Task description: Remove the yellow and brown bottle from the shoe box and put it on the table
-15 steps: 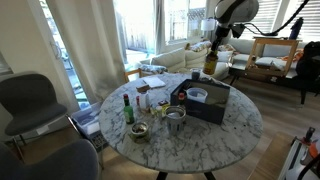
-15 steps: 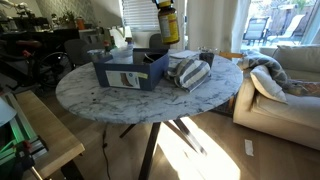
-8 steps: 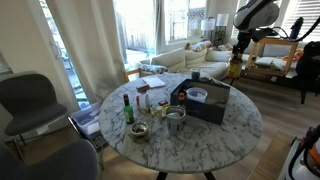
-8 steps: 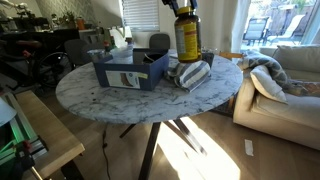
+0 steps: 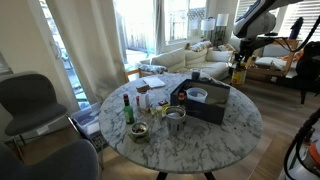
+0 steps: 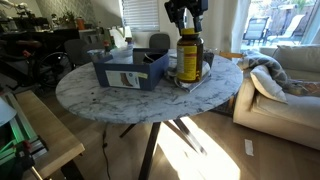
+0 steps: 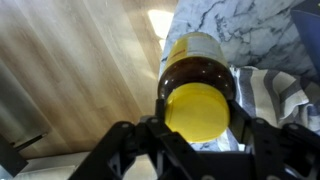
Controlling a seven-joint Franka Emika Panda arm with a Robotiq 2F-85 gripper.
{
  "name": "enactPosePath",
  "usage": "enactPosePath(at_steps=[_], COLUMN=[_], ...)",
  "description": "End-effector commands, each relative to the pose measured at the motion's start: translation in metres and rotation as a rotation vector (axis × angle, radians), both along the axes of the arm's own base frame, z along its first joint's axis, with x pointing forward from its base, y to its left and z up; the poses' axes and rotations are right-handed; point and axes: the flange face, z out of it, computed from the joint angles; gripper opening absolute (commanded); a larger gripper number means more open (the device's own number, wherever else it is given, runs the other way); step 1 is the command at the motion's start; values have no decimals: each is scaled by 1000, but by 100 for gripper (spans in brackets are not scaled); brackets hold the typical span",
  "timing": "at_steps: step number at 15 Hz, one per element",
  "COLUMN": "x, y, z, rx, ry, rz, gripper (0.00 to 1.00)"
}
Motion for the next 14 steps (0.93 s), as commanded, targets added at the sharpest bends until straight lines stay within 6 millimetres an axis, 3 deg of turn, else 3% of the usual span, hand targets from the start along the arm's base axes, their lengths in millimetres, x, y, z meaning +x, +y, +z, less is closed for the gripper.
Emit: enactPosePath(at_steps=[1,7,14], x=[4,36,74], y=[-13,-36,-42], z=[-2,-19,-53], rx=[-43,-99,-47], ry=[-60,-124,-123], rz=[-36,-69,-69], gripper=[37,37,37])
